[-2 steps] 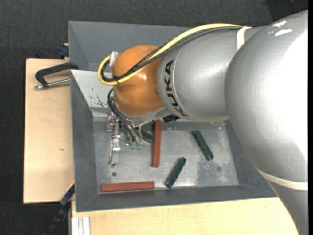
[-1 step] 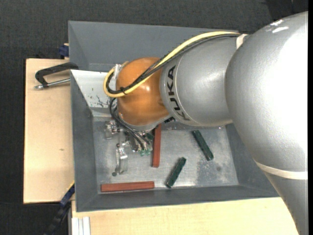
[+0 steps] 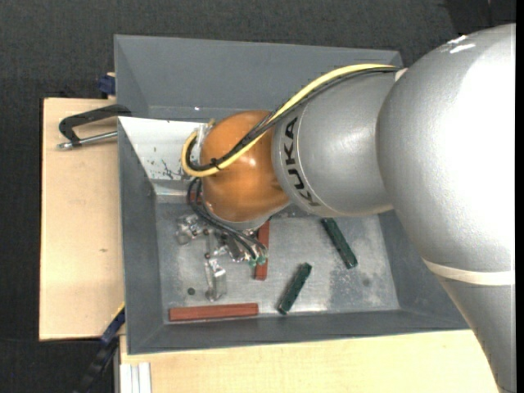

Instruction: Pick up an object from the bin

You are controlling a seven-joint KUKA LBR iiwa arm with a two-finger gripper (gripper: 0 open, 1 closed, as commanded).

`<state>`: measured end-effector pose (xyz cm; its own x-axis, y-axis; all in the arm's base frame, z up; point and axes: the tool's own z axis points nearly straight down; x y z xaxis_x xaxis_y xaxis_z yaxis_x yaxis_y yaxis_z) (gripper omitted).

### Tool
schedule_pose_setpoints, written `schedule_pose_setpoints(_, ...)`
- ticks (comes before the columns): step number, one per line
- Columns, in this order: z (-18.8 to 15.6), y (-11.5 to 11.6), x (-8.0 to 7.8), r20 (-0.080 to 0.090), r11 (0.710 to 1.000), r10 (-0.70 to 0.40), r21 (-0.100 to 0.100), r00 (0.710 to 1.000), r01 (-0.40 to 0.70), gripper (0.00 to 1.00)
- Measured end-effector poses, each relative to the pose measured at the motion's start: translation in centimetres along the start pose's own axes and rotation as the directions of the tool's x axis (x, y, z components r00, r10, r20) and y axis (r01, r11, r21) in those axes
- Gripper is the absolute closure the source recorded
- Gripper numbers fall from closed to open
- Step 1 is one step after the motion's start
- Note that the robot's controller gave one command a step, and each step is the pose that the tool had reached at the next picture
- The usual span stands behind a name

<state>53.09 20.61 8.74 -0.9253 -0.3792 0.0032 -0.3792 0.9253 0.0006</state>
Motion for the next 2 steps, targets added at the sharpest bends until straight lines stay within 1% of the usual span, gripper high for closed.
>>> schedule_pose_setpoints(1,0.1,-0.9,0.4,0.003,0.997,0.075,-0.001,0.997,-0.075,0.00)
schedule_pose_setpoints(2,-1.3,-4.8,1.5,0.007,0.982,-0.190,0.000,0.982,0.190,0.00)
